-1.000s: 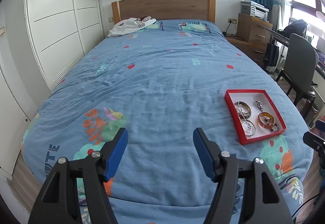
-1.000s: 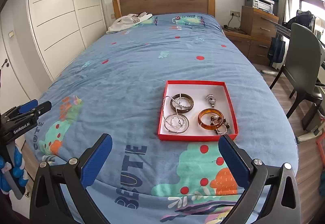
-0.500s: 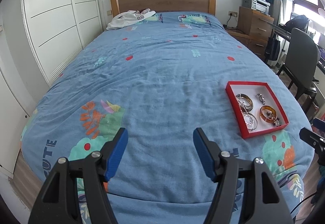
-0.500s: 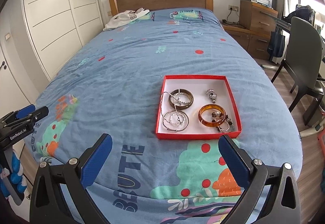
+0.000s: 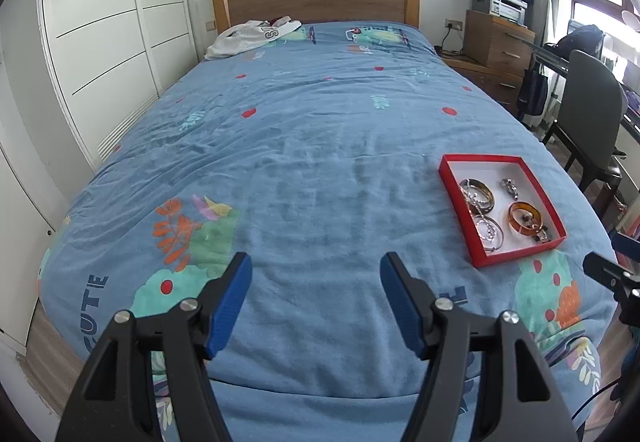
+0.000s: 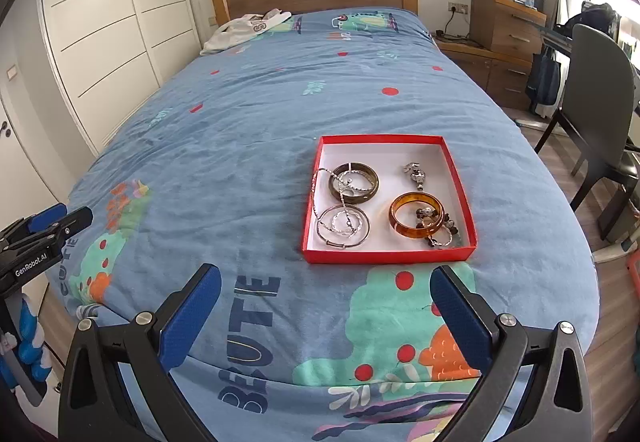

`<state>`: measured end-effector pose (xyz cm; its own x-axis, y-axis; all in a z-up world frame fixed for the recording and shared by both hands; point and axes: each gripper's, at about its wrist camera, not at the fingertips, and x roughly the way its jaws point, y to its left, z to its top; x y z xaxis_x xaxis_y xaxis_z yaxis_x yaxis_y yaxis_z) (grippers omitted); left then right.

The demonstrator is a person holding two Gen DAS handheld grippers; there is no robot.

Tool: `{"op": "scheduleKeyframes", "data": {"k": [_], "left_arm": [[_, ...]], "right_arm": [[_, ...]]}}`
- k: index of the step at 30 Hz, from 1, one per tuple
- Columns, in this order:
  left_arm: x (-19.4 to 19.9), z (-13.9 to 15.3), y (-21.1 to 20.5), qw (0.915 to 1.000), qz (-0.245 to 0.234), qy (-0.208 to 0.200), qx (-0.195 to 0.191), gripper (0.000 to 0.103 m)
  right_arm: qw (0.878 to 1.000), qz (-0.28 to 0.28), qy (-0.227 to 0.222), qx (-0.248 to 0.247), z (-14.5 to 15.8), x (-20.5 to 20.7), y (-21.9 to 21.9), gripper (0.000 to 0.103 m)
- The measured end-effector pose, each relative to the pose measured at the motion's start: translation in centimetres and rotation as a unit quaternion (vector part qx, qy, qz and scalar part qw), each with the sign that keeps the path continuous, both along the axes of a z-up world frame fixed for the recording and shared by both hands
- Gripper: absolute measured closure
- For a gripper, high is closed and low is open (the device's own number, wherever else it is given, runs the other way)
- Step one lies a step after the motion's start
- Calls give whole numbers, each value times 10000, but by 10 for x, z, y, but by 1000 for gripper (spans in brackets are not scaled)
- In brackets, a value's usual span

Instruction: Organize jewelry

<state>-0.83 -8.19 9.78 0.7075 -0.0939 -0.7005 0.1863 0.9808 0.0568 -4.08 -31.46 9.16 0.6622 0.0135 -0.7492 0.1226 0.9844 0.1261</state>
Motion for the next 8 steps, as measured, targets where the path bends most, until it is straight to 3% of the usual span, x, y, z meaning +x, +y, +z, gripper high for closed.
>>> {"op": "scheduleKeyframes", "data": {"k": [8], "left_arm": [[-2, 0, -2, 9999, -89, 55, -35, 38]], "right_arm": [[10000, -31, 10, -1, -1, -2, -3, 1]]}}
